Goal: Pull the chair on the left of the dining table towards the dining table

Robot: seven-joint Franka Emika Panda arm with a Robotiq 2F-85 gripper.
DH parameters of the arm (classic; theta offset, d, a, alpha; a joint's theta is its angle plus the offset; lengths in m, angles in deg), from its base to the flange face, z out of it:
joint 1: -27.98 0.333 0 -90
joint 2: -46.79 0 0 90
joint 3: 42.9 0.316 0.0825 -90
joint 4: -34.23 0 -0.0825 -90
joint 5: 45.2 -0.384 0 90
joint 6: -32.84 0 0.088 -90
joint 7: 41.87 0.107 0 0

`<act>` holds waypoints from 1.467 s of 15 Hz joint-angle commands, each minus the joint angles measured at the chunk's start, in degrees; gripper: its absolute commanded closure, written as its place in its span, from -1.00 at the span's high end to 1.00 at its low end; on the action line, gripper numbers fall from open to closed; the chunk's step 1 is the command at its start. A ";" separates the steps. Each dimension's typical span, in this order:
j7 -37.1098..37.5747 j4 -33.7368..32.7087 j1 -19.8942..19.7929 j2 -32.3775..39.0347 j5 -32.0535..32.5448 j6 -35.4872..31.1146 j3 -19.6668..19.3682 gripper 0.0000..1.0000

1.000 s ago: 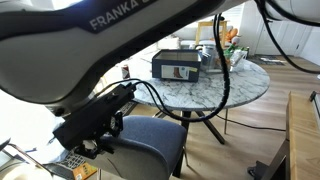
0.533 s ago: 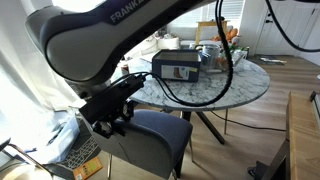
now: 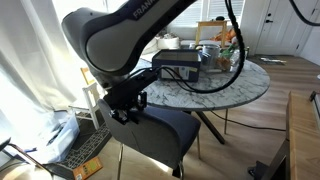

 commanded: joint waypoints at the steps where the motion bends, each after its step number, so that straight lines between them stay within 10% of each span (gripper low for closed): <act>1: 6.08 13.42 -0.28 -7.92 -0.09 -2.11 -2.82 -0.85; 7: 7.87 25.70 -2.37 -15.06 2.83 -6.45 -3.25 -0.85; 8: 7.11 27.74 -2.64 -16.33 3.11 -8.46 -2.95 0.08; 15: 10.55 41.08 -2.54 -26.73 10.45 -16.44 -2.23 0.97; 22: 9.75 45.12 -3.79 -35.03 27.75 -23.44 -0.43 1.00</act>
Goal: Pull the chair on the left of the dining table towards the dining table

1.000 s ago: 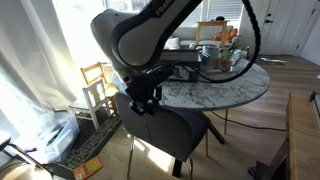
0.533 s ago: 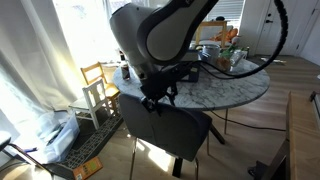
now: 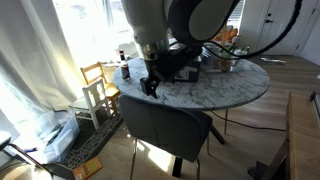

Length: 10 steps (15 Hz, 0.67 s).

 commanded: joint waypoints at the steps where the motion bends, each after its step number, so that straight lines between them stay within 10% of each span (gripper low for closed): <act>1: 0.50 5.36 -3.27 -7.76 8.28 -4.11 1.31 1.00; 10: -16.61 22.68 -17.01 -26.82 -7.57 -17.58 10.00 1.00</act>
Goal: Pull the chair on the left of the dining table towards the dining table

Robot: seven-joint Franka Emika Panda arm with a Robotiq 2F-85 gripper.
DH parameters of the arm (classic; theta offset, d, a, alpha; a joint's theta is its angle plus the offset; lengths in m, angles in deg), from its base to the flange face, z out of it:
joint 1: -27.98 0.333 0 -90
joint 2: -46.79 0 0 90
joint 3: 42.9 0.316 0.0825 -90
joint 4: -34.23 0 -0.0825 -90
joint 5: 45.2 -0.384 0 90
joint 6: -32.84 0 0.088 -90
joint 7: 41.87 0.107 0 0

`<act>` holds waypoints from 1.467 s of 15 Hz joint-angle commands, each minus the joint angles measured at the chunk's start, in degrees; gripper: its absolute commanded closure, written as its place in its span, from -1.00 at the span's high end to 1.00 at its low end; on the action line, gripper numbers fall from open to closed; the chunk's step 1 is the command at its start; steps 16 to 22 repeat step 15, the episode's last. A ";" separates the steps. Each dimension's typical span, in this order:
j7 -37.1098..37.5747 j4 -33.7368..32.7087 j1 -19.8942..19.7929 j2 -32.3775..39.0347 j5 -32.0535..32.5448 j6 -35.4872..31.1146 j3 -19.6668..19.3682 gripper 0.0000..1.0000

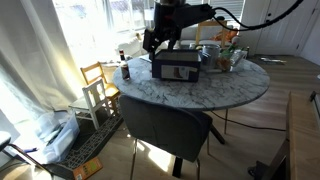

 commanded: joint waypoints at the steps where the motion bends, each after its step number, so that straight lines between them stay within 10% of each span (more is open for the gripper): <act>1: -11.20 12.14 -5.79 -10.71 -12.72 -3.74 3.74 1.00; 7: -25.36 21.45 -11.22 -23.76 -23.86 4.97 3.08 1.00; 22: -24.70 20.20 -13.42 -22.83 -23.40 4.42 5.21 1.00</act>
